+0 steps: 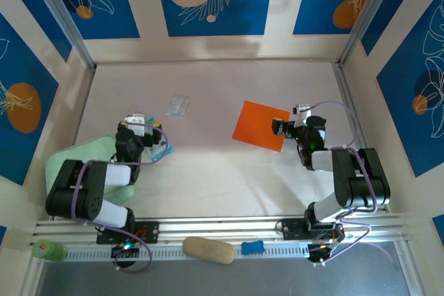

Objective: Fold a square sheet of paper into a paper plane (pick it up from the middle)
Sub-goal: Move the square sheet of paper to the center of the table.

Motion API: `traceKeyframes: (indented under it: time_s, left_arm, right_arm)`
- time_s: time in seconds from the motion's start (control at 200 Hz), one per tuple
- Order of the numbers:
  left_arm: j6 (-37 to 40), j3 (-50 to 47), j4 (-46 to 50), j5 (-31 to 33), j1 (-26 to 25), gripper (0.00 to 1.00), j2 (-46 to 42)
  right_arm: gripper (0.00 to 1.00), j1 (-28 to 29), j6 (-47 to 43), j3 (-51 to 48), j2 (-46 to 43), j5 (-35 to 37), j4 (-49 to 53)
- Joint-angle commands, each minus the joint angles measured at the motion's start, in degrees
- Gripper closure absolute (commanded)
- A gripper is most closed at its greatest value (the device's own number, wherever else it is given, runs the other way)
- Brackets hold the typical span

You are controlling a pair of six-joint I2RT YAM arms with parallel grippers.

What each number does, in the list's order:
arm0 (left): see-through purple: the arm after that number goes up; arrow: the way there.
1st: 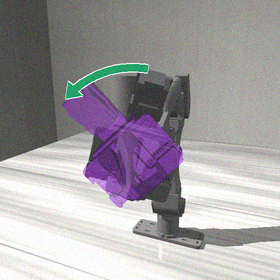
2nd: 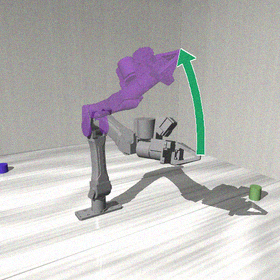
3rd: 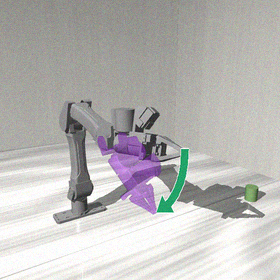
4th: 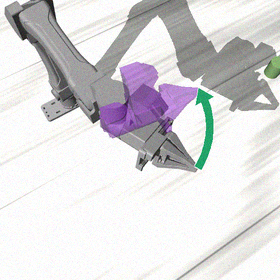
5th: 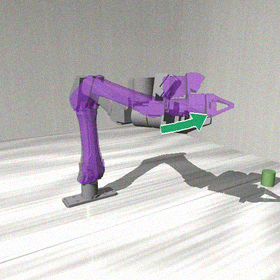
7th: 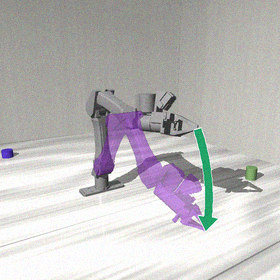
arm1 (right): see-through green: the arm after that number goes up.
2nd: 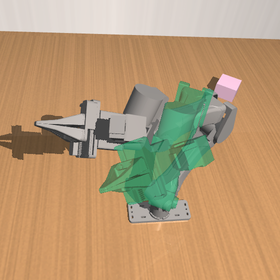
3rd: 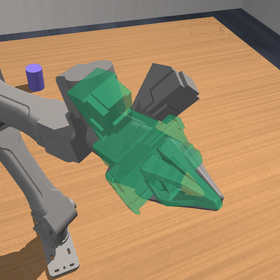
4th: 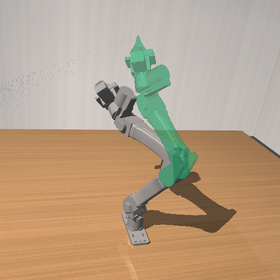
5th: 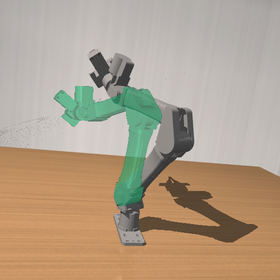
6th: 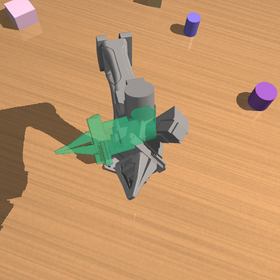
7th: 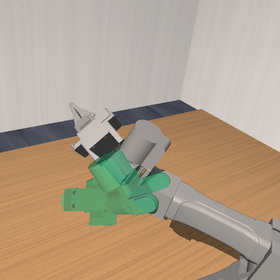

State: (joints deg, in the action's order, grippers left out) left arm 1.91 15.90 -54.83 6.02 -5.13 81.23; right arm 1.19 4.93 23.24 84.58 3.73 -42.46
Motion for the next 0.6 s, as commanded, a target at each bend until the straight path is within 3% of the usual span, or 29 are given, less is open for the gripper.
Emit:
traceKeyframes:
  time_s: [0.0,0.08,0.165,0.225,0.32,0.415,0.595]
  left_arm:
    - [-2.0,3.4,11.9,2.9,0.6,0.01,-7.2]
    - [-8.0,8.5,26.5,6.8,0.6,0.01,-12.1]
    - [-13.6,16.6,43.5,5.9,0.6,0.00,-13.7]
    - [-16.2,22.1,53.3,2.9,0.6,0.00,-13.2]
    - [-26.3,27.8,64.8,3.8,0.7,0.00,-12.9]
    - [-29.5,25.3,62.0,-4.3,0.9,0.00,-15.1]
    - [-37.3,18.7,54.0,-14.2,1.1,0.00,-19.5]
  right_arm:
    - [0.01,0.2,2.5,5.9,-7.0,2.5,14.7]
    - [0.01,-0.4,9.6,13.4,-8.5,4.4,29.7]
    - [0.01,-0.5,19.5,23.0,-8.0,6.4,48.0]
    - [0.01,-0.8,21.8,27.9,-6.0,0.7,55.6]
    - [0.01,0.2,26.3,29.4,-3.1,-10.4,55.1]
    - [0.01,2.1,30.6,30.7,0.2,-16.4,53.0]
    - [0.03,6.0,33.6,36.5,8.4,-17.9,55.1]
